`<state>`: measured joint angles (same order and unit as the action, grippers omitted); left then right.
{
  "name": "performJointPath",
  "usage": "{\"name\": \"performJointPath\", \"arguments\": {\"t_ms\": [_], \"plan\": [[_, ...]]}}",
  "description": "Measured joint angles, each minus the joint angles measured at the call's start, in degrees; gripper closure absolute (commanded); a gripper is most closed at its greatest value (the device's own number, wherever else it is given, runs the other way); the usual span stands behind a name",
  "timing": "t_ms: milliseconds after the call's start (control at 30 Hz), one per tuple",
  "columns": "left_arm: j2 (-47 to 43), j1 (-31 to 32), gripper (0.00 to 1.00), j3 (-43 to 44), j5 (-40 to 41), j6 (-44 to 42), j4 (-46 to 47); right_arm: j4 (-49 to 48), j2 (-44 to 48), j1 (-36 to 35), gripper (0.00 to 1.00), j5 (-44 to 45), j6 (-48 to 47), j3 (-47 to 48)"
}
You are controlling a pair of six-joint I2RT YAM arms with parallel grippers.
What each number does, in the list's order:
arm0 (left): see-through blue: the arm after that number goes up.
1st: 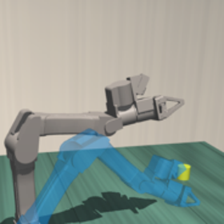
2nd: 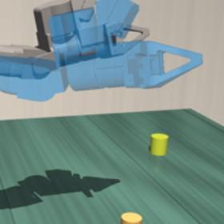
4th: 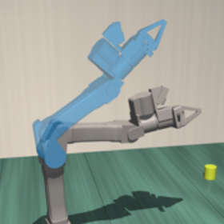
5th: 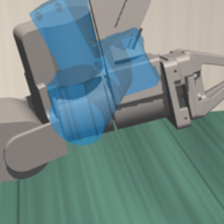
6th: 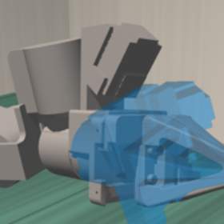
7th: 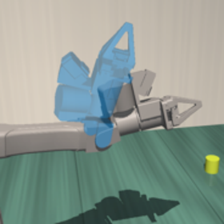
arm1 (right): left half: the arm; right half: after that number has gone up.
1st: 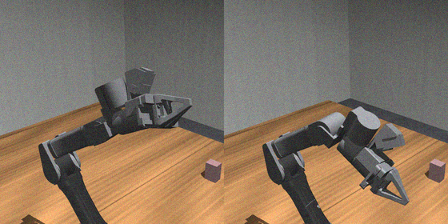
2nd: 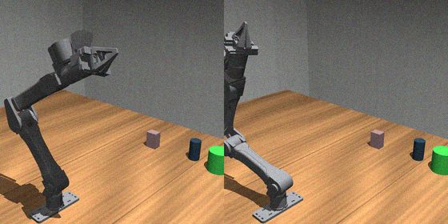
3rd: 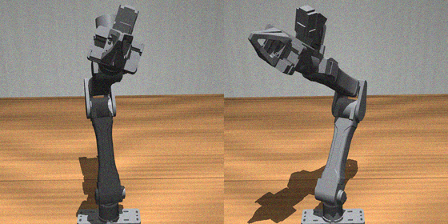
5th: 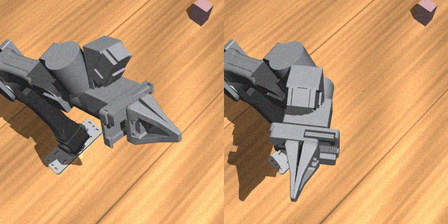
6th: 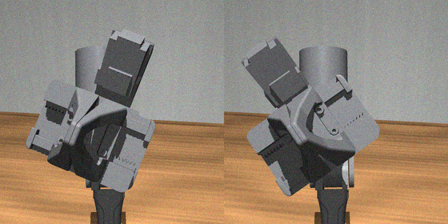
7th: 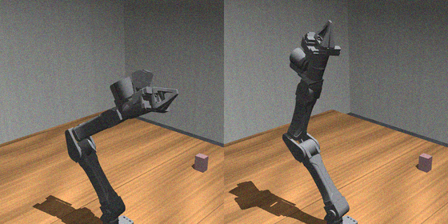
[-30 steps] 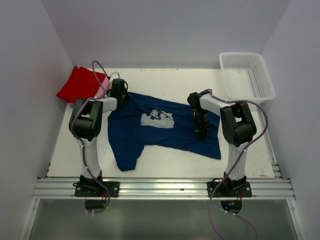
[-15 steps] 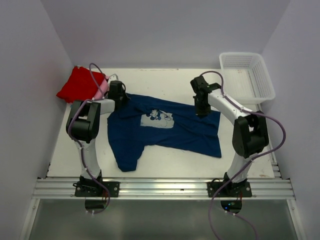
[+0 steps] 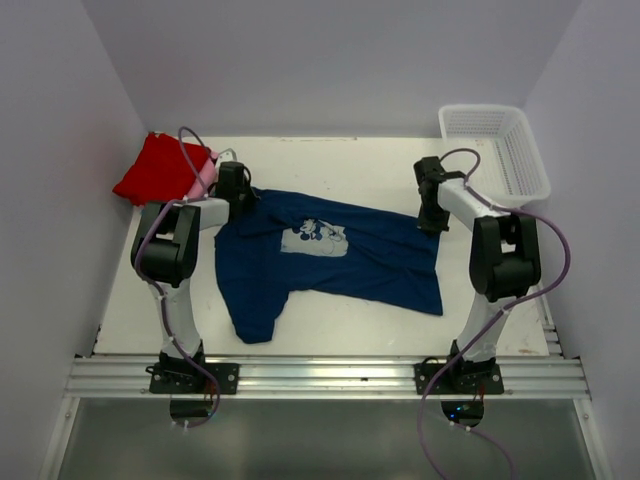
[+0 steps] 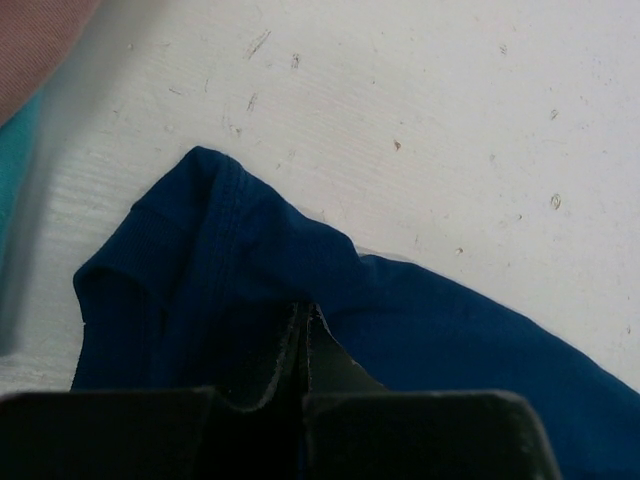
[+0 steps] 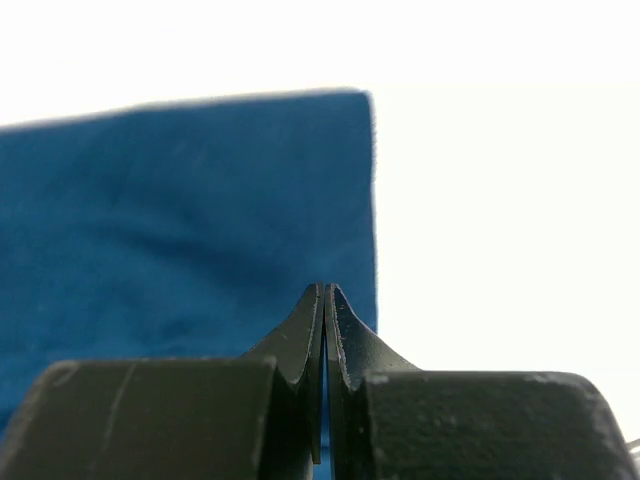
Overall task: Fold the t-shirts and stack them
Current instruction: Fold the flattened tshirt in 1/3 of the way
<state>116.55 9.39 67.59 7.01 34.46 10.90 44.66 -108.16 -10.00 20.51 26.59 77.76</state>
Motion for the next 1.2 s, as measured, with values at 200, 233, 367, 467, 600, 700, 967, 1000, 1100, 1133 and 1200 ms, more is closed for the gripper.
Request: {"name": "performJointPath", "arguments": {"t_ms": [200,233,367,467,600,700,967,1000,1100,1133,1200], "plan": [[0.0,0.0,1.00,0.0,-0.2,0.0,0.0,-1.8,-4.4,4.0,1.00,-0.8,0.0,1.0],[0.0,0.0,1.00,0.0,-0.2,0.0,0.0,-1.9,-5.4,4.4,1.00,-0.8,0.0,1.1],[0.0,0.0,1.00,0.0,-0.3,0.0,-0.1,-1.8,-6.9,4.5,1.00,-1.6,0.0,3.4],[0.0,0.0,1.00,0.0,-0.3,0.0,-0.1,-1.4,-8.8,4.9,1.00,-2.1,0.0,6.2],[0.0,-0.2,1.00,0.2,-0.5,0.0,-0.4,-0.2,-12.8,5.7,1.00,-2.6,0.0,12.5],[0.0,-0.7,1.00,0.7,-0.9,-0.1,-1.4,0.6,-15.6,6.5,1.00,-3.5,0.0,17.1],[1.4,-3.5,1.00,3.6,-2.3,-0.1,-3.2,1.3,-23.2,7.2,1.00,-4.9,-0.1,29.6],[1.7,-4.0,1.00,4.1,-2.4,-0.2,-3.2,1.1,-24.0,7.2,1.00,-5.0,-0.1,30.8],[2.6,-5.3,1.00,5.6,-2.8,-0.2,-3.3,0.9,-26.6,7.3,1.00,-5.4,-0.3,35.3],[3.0,-5.7,1.00,6.1,-3.0,-0.2,-3.3,0.8,-27.4,7.4,1.00,-5.5,-0.4,36.5],[3.8,-6.2,1.00,7.2,-3.8,-0.2,-3.3,0.0,-28.3,7.5,1.00,-6.2,-0.8,38.2]]}}
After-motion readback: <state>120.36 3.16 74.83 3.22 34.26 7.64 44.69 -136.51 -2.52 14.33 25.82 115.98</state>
